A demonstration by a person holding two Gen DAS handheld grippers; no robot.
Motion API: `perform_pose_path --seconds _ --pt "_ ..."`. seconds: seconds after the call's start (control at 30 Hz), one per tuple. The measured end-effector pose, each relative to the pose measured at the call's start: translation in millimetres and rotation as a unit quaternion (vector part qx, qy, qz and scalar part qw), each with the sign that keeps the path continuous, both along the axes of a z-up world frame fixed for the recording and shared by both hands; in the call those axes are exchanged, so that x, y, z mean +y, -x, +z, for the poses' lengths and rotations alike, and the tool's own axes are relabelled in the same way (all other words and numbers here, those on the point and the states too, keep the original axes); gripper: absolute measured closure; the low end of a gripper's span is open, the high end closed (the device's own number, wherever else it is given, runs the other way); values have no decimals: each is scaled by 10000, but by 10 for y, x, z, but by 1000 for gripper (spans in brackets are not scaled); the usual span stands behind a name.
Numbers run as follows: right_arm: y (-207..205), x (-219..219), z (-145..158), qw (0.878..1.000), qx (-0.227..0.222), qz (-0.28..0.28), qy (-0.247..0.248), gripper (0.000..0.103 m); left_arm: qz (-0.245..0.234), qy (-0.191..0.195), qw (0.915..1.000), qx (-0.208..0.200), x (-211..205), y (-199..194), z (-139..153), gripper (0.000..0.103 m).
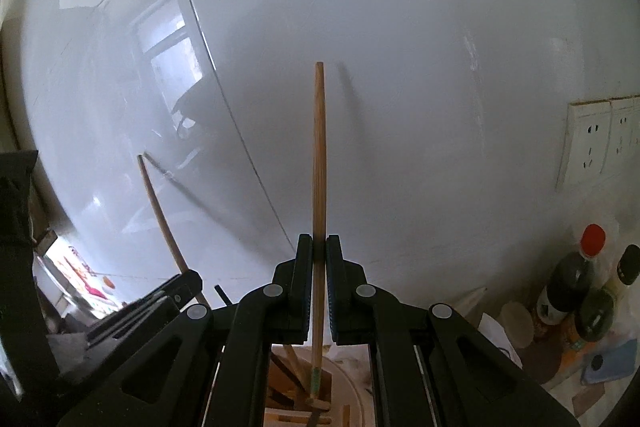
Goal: Organize utensils
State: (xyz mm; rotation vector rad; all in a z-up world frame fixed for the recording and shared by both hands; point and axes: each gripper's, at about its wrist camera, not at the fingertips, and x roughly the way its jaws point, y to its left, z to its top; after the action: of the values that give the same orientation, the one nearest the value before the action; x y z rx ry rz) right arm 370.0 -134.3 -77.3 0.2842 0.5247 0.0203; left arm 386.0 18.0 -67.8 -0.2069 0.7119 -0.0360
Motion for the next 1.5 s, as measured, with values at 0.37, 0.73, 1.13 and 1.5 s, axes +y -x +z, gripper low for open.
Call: perform_pose_path --seconds 0.37,0.73,1.13,1.5 --pt "-39 32 -112 9986 398 351 70 95 -233 98 9995 185 47 139 83 87" --pt "300 -134 147 9983 504 279 65 50 -344 55 9992 198 64 564 367 4" --pt "907 1 253 9903 819 -392 1053 3 106 -1241 9922 66 382 1100 407 0" --pt "1638 214 257 9840 918 -643 1382 0 10 -1383 9904 72 379 1791 508 0"
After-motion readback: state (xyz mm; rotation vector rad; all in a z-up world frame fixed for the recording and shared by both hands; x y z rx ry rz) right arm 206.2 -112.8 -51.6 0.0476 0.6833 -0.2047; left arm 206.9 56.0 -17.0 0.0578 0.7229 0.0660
